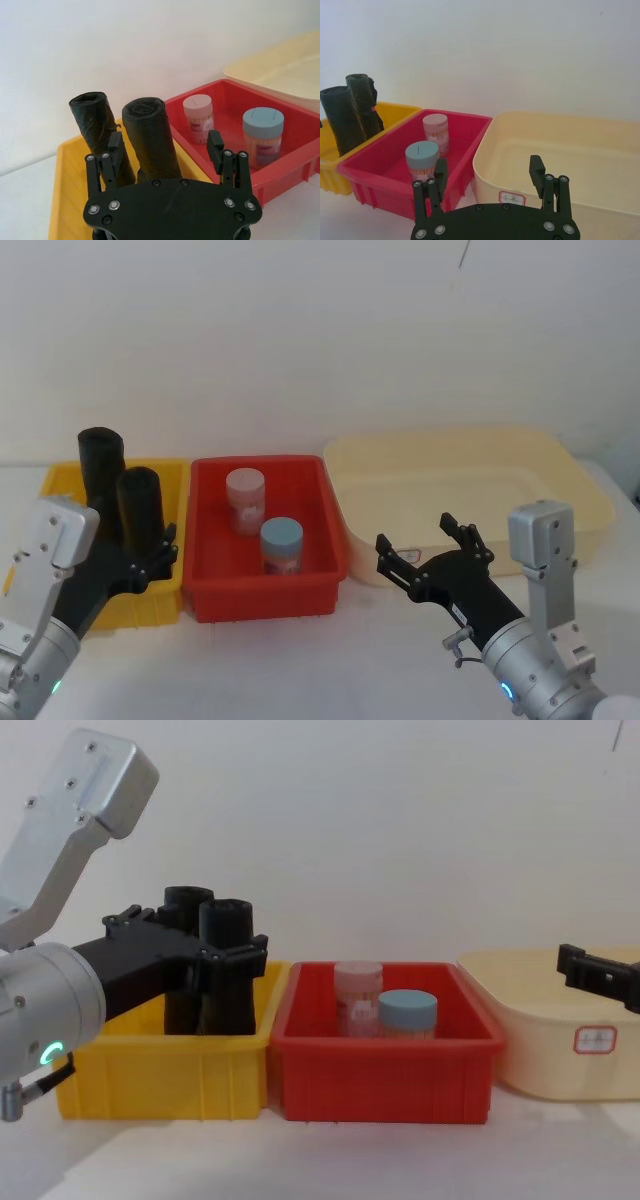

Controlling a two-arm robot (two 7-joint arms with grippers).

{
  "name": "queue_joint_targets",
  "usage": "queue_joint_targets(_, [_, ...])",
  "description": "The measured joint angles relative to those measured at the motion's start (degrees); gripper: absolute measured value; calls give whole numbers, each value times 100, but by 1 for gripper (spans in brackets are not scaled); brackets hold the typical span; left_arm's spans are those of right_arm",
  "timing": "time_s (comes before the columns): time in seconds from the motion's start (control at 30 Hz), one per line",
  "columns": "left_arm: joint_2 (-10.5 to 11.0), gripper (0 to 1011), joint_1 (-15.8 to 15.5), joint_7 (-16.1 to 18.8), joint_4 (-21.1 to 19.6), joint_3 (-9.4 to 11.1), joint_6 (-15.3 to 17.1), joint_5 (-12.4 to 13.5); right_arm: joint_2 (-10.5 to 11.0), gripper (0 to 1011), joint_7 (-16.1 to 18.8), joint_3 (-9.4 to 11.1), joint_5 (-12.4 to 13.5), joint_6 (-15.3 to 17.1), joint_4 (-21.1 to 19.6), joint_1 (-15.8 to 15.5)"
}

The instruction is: Pick up the garbage bag with the one hand and transfer it to the other hand.

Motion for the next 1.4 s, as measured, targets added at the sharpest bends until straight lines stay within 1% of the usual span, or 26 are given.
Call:
queue_joint_targets(0.67, [-2,1001,3,0,0,-1,0,1,0,1000,0,0,0,0,0,0])
queue_joint_targets(0.83, [-18,1001,47,23,-33,-21,-32,7,0,1000,0,0,0,0,0,0])
queue_joint_targets(1.1, [-107,1001,191,143,-110,-101,-107,-7,0,1000,0,0,0,0,0,0])
queue_joint_targets(1.4, [-269,1001,306,240,-60,-221,-195,-130,0,1000,0,0,0,0,0,0])
